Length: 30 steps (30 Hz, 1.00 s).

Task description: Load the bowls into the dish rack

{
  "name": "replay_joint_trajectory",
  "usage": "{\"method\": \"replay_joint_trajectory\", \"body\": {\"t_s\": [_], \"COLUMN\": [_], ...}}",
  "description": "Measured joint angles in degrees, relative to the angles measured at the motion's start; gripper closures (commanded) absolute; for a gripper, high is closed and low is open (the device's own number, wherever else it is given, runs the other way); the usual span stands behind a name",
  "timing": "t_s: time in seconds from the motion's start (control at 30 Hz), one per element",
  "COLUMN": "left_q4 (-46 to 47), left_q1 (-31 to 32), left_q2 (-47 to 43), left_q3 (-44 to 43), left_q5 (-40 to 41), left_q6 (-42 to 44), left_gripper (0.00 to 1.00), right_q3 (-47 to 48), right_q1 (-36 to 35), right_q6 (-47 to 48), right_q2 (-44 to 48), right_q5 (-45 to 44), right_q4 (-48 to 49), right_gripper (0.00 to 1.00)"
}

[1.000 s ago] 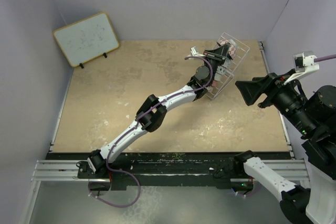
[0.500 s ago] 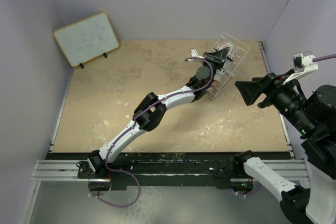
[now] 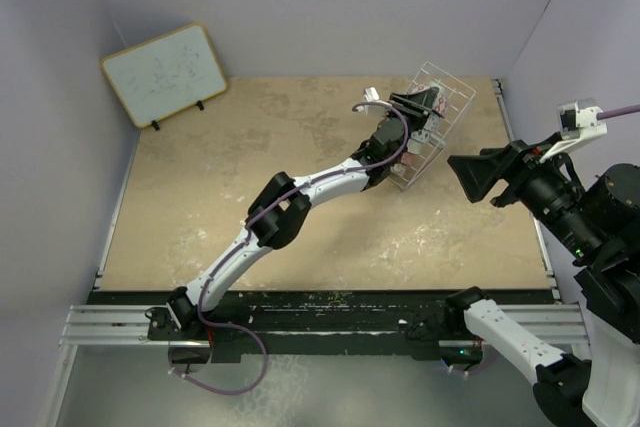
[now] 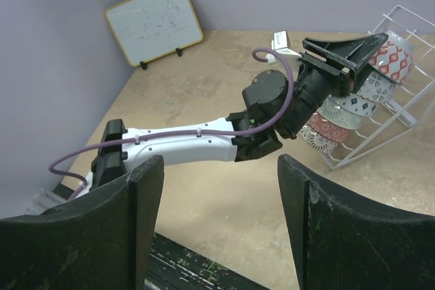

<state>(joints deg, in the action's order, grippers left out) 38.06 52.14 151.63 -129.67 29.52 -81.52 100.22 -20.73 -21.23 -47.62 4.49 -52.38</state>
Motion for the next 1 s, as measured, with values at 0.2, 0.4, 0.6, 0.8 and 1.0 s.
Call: {"method": "replay_joint_trajectory", "body": {"t_s": [0.2,0.4,0.6,0.8,1.0], "left_q4": [-5.62,-9.55,-10.93,-10.51,-10.86], "left_q1": [-0.42,-1.51,-2.6,-3.43,-4.31], "left_q2": [-4.94,-9.2,-12.52,-14.99,-18.82], "left_q3": [2.89,7.13,10.45,14.78,19.19], "left_q5": [-2.23,-4.46,-7.63,-9.33,-12.37], "left_q6": [-1.11,-1.62,-2.16,-3.41,-3.41], "left_gripper": [0.27,0.05,0.01,0.01,0.01], "right_q3": [-0.02,-0.02,-0.02,-0.33,-0.33], "right_q1": [0.0,0.0,0.0,0.0,0.0], "right_q6": [-0.07,-0.33,-0.87,-1.16,-1.27], "right_q2": [0.5,0.9,0.94,1.33,1.57], "right_q5": [0.37,1.09,1.09,1.03,1.01], "right_q4": [0.0,0.02,0.02,0.0,0.0], "right_gripper": [0.3,0.3,0.3,0.3,0.3]}}
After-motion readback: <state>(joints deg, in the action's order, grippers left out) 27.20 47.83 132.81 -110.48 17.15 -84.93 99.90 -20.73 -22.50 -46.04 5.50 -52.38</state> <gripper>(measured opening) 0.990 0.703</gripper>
